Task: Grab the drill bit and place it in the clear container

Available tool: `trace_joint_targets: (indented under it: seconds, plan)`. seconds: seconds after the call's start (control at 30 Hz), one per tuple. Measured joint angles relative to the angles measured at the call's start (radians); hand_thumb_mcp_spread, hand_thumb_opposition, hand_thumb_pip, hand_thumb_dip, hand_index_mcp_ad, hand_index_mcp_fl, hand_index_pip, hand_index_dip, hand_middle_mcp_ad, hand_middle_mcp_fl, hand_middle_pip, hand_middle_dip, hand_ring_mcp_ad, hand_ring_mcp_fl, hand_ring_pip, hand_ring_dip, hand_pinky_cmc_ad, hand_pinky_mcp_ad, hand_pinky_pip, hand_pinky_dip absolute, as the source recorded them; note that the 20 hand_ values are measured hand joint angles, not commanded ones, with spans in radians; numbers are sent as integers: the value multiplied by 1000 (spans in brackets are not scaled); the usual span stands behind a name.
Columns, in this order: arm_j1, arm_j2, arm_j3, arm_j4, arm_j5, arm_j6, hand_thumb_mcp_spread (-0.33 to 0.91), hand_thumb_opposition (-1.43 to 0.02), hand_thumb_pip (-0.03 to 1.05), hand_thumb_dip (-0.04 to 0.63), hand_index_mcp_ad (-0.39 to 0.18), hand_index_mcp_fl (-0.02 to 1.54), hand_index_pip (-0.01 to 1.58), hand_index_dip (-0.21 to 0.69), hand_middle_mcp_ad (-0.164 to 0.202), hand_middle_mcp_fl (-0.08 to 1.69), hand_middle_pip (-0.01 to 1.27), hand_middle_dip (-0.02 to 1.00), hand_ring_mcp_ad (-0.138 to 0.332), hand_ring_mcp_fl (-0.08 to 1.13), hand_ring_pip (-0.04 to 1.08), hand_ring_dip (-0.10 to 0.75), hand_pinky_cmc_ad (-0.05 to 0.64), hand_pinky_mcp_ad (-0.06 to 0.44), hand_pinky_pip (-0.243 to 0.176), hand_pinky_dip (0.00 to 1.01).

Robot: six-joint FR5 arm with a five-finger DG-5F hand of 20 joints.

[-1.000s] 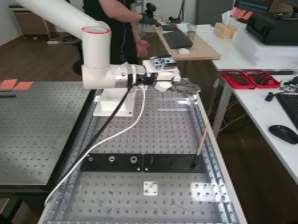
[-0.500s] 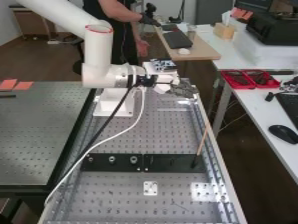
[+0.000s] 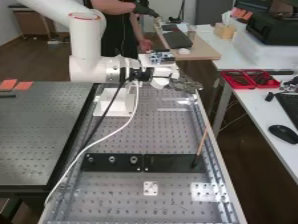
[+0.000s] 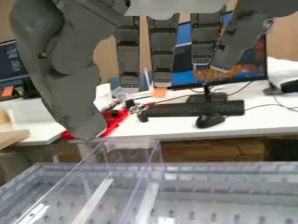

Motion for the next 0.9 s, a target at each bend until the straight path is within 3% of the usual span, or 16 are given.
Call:
trace_joint_targets:
  seconds: [0.2,0.57,0.77,0.9]
  plan:
    - [-50,91,-31,-15,19,-17,375,-791,649,300,-58,37,648,154,93,166,106,469,211,0,89,108,295,195,-93,323]
    - [-113,238,-65,-108,78,-82,363,-773,635,283,-54,42,527,154,93,195,106,469,211,0,89,113,298,199,-93,382]
    - [-136,297,-85,-130,120,-78,335,-759,559,251,-42,103,311,154,89,218,110,469,211,0,94,117,316,195,-93,436]
    - [-147,328,-98,-140,156,-69,319,-733,499,208,-42,126,209,154,89,218,110,469,215,0,103,131,353,244,-89,490]
